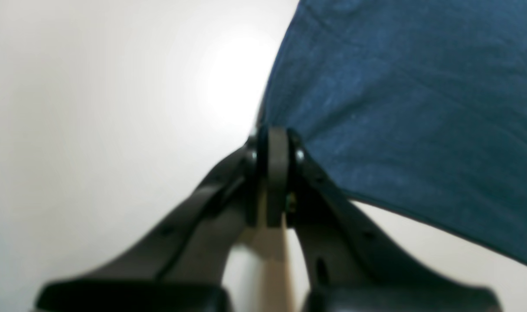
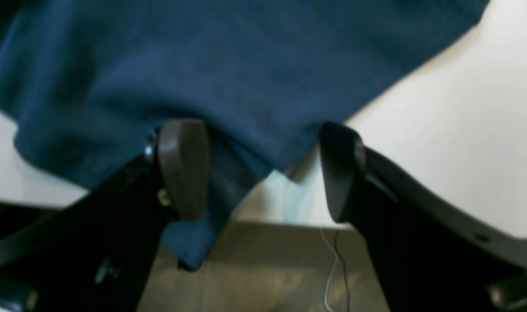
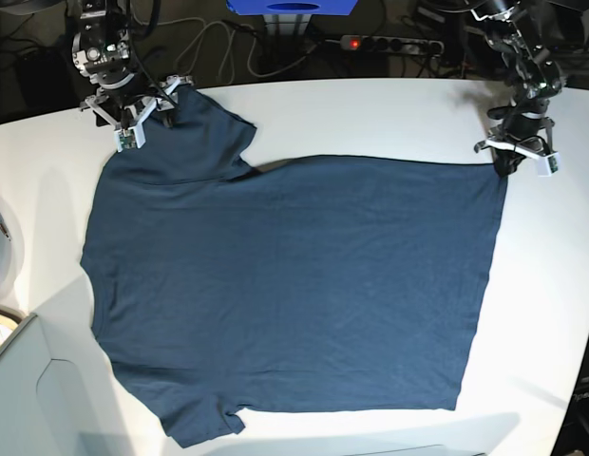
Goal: Fold the T-shirt properly
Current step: 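Grasp the shoulder edges of the blue shirt with both grippers, then lift and pull the shoulder edge toward the hem with both grippers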
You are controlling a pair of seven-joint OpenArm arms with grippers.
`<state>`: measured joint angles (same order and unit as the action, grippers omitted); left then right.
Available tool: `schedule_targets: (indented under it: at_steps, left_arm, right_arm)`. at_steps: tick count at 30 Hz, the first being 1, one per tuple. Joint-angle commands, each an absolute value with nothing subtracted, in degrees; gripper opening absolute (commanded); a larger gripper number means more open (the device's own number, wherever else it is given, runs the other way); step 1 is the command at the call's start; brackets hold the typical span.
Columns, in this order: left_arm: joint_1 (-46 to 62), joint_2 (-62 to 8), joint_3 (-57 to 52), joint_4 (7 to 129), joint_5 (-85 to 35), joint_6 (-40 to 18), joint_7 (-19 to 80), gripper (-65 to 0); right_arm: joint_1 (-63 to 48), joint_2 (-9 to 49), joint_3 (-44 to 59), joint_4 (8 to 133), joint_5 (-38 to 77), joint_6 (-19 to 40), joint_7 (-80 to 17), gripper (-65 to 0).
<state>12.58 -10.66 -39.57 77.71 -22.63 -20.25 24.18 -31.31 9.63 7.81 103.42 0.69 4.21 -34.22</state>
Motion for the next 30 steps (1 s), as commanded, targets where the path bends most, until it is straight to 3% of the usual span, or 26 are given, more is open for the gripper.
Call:
schedule_targets:
  at_steps: [1,4,7,16,27,30]
  left_arm:
    - [13.5,-11.2,-39.9,78.2,-21.9,-20.0,25.4,-65.0]
    - [13.7,-11.2,-39.9,78.3,-22.0,-20.0,25.4,-65.0]
    - [14.3,-11.2,-39.9,78.3,-22.2,-20.0,25.4,-65.0]
    - [17.2,-10.0,-39.9,82.4,-22.3,-20.0,25.4,-65.0]
    - [28.2,-4.1,-40.8,99.3,-22.4,-20.0,25.5,-65.0]
    - [31.1,-0.8,-42.9,103.7,-22.4,-20.0,25.5,-65.0]
  right_arm:
    - [-32.0,10.1,8.0,103.2,0.3,5.0,-36.0,-30.5]
    - [-32.0,10.2,8.0,103.2,0.3,5.0,-36.0,-43.4]
    - [-32.4,10.8,8.0,103.4,0.3,5.0,-36.0,-64.4]
    - [-34.9,12.5,9.4,110.8,0.3,5.0,-35.4,-64.8]
    - [-40.0,13.1,16.1,119.3,0.3,5.1,-35.4,-64.8]
    - [-41.4,12.9,17.6,119.3,0.3,10.1,-35.4,-64.8]
